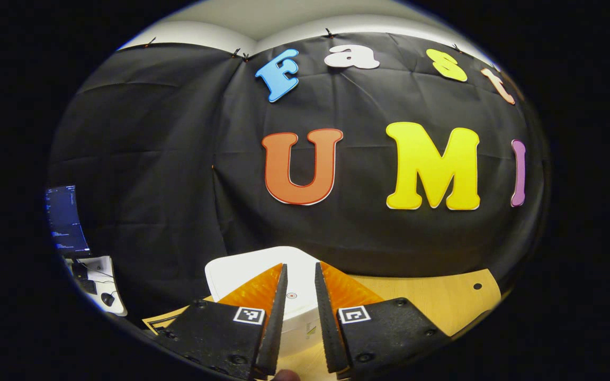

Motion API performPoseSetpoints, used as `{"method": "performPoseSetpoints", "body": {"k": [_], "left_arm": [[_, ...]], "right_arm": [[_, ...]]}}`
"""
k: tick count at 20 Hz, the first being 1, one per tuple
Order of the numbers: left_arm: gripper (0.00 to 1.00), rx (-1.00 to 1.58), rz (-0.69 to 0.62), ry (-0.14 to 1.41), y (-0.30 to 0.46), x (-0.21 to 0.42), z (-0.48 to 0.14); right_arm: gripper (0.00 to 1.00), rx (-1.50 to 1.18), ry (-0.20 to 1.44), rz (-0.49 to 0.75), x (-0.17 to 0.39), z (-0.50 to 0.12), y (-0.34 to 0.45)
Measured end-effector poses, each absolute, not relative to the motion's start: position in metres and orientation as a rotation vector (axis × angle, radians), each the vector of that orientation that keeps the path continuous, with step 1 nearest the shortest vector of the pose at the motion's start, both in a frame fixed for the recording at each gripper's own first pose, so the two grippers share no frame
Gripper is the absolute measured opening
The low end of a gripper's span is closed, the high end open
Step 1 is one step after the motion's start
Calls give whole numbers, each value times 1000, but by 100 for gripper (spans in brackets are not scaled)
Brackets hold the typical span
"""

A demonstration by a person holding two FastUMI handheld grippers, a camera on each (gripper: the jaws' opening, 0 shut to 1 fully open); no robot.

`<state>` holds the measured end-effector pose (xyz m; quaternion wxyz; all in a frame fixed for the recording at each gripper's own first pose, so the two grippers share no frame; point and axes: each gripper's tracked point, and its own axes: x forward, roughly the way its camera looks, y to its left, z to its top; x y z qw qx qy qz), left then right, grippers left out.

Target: Press the lid of the desktop garbage bin to open it, pick up the crumpled paper on the desktop and throw it into the bin, then pick up the pop can on the desktop and drop it into the bin, and finally close the garbage bin lid.

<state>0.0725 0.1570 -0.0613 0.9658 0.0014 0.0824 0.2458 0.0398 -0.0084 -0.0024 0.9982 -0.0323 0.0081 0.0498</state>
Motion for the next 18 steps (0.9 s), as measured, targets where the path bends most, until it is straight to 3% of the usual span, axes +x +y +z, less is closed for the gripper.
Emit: {"method": "performPoseSetpoints", "body": {"k": [4,8,18], "left_arm": [[18,12,552,193,176,81,-74],[7,-2,552,231,179,95,-92],[4,-32,594,353,189,97,-129]], "right_arm": [[96,-64,44,99,41,-12,-11],[96,-80,46,102,45,-12,-13],[94,-112,56,129,50,-18,-6]]}}
